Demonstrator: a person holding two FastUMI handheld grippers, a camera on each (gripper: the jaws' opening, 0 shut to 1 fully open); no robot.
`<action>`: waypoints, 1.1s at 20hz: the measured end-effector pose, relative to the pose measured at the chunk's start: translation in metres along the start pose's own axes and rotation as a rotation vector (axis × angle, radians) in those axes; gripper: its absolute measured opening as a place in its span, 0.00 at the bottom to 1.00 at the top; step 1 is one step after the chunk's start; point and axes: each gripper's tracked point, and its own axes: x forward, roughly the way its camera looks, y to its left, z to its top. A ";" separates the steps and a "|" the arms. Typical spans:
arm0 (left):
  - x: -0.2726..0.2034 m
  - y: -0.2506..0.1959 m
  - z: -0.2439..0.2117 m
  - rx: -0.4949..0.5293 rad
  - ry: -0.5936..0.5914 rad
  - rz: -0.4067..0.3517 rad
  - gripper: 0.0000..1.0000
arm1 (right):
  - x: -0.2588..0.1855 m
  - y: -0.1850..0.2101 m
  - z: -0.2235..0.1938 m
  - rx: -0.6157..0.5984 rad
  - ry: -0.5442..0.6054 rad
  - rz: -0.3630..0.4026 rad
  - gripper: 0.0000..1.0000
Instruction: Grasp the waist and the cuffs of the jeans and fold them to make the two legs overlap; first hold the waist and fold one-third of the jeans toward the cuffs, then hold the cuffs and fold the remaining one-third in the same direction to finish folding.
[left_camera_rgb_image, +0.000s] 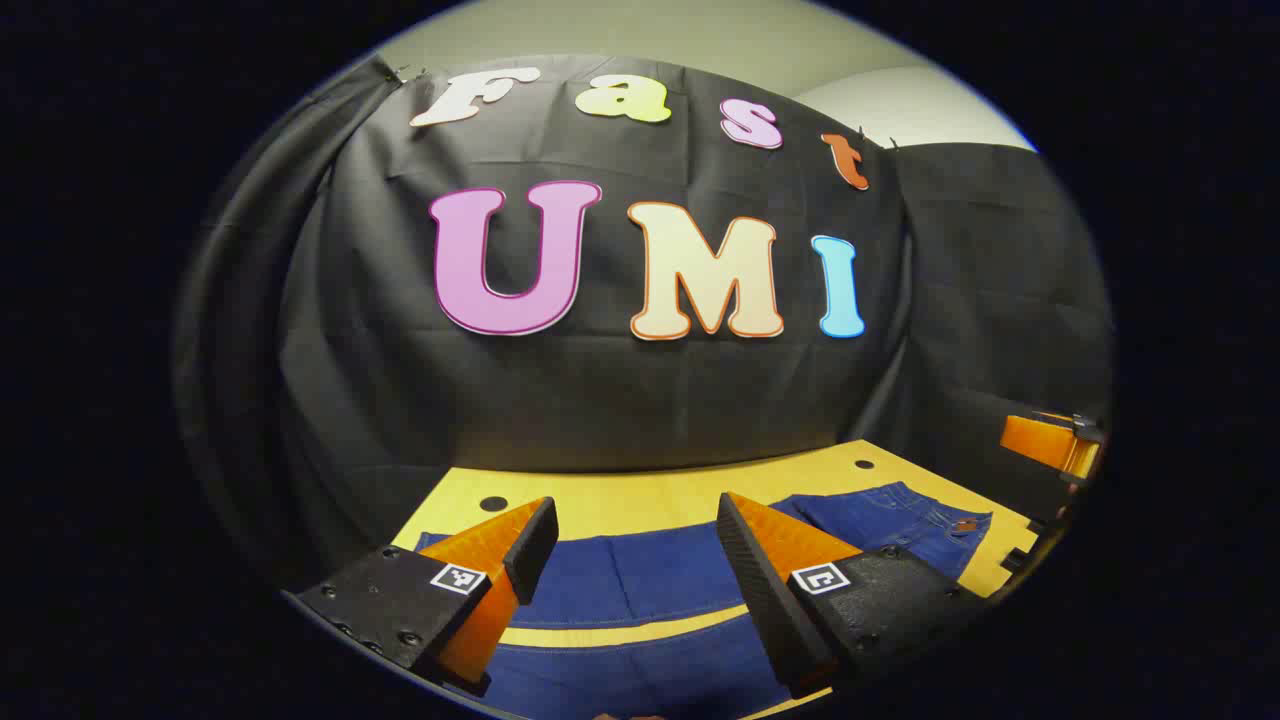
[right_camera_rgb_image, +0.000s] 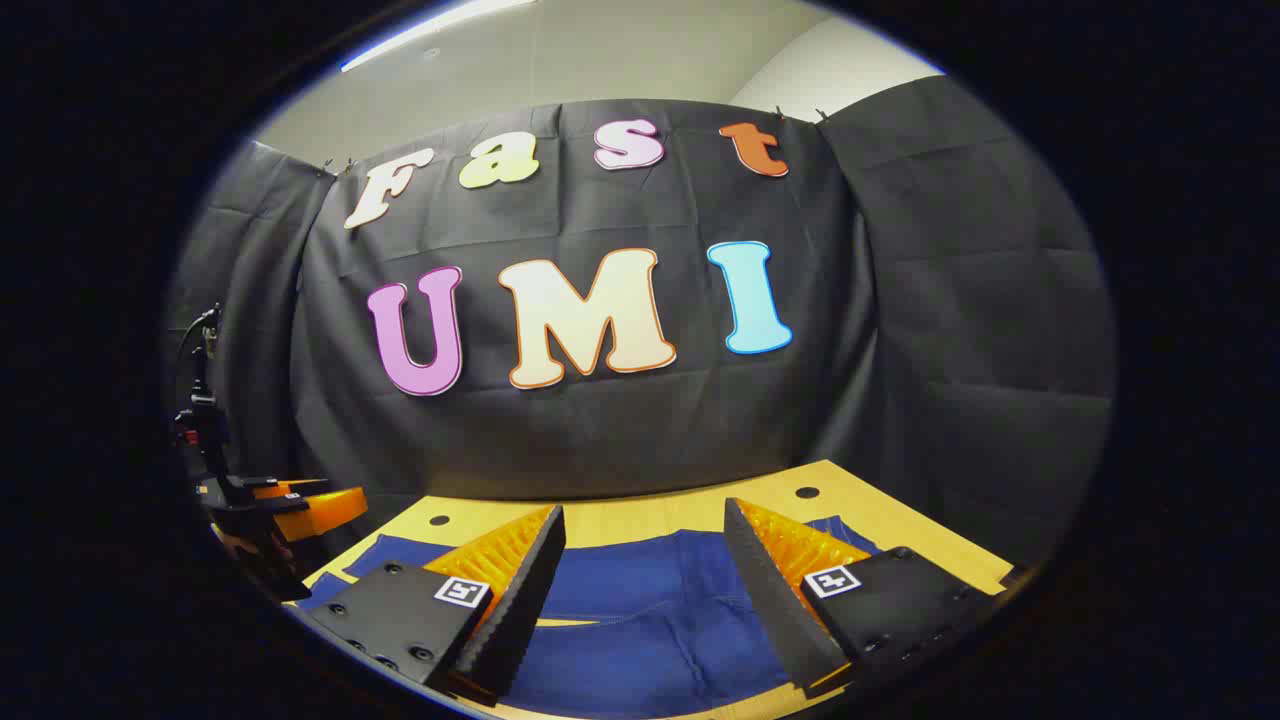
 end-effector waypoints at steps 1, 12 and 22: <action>0.000 -0.001 -0.005 0.000 0.016 -0.021 0.95 | -0.002 -0.001 -0.001 -0.004 0.004 -0.004 0.98; -0.029 0.060 -0.057 0.140 0.175 -0.157 0.96 | -0.025 0.030 -0.038 -0.090 0.075 0.007 0.98; -0.092 0.128 -0.155 0.445 0.536 -0.380 0.95 | -0.028 0.078 -0.078 -0.100 0.170 0.119 0.98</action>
